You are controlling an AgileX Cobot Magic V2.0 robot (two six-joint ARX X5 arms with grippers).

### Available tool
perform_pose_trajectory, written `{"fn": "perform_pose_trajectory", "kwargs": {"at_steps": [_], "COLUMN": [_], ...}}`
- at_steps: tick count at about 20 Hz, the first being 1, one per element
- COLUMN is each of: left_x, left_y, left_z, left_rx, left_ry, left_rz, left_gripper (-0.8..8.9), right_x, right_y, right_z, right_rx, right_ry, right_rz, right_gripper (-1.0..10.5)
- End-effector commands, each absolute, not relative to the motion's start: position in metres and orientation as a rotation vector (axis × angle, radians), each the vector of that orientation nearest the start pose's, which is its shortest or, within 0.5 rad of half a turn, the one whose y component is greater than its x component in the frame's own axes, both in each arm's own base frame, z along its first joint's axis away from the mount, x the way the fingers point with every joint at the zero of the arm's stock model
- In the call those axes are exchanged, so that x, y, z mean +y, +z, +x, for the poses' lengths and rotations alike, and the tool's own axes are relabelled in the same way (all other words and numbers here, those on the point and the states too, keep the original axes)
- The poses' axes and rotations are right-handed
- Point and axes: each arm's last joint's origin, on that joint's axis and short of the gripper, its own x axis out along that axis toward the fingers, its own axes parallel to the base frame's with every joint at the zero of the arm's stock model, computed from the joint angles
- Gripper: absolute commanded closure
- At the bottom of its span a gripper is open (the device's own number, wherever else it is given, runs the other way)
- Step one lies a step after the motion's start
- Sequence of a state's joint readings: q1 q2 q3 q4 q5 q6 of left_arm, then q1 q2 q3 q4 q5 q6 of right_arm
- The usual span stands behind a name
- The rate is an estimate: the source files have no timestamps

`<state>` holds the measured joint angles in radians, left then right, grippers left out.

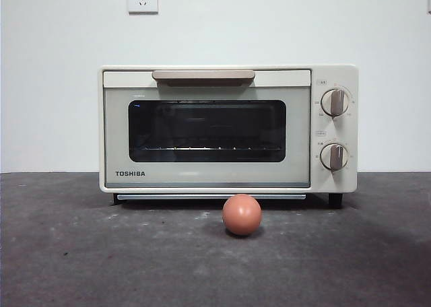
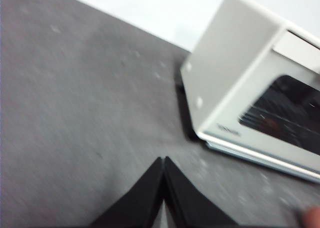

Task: Eggoven

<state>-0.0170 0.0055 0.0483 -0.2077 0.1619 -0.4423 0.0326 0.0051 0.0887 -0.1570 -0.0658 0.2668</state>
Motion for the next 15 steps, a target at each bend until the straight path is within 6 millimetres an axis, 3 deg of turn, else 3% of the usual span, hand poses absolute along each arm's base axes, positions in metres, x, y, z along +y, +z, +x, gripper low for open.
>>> {"fn": "perform_pose_trajectory", "kwargs": {"at_steps": [1,7,15], "left_x": [-0.007,-0.009,-0.013], "left_y": [0.177,0.208,0.255], "left_z": [0.089,0.079,0.077], "left_rx": [0.193,0.257,0.406], "left_ry": [-0.187,-0.237,-0.392], "left_rz": [-0.497,-0.487,-0.363], "left_gripper": [8.06,8.06,8.06], "right_x": [0.005,0.006,0.014], "right_y": [0.201,0.239,0.273], "right_z": [0.085,0.071,0.072], "right_rx": [0.046,0.071,0.332], "right_ry": [0.106,0.146,0.404], "right_rz": [0.333,0.335,0.3], "right_gripper": [9.4,9.4,9.4]}}
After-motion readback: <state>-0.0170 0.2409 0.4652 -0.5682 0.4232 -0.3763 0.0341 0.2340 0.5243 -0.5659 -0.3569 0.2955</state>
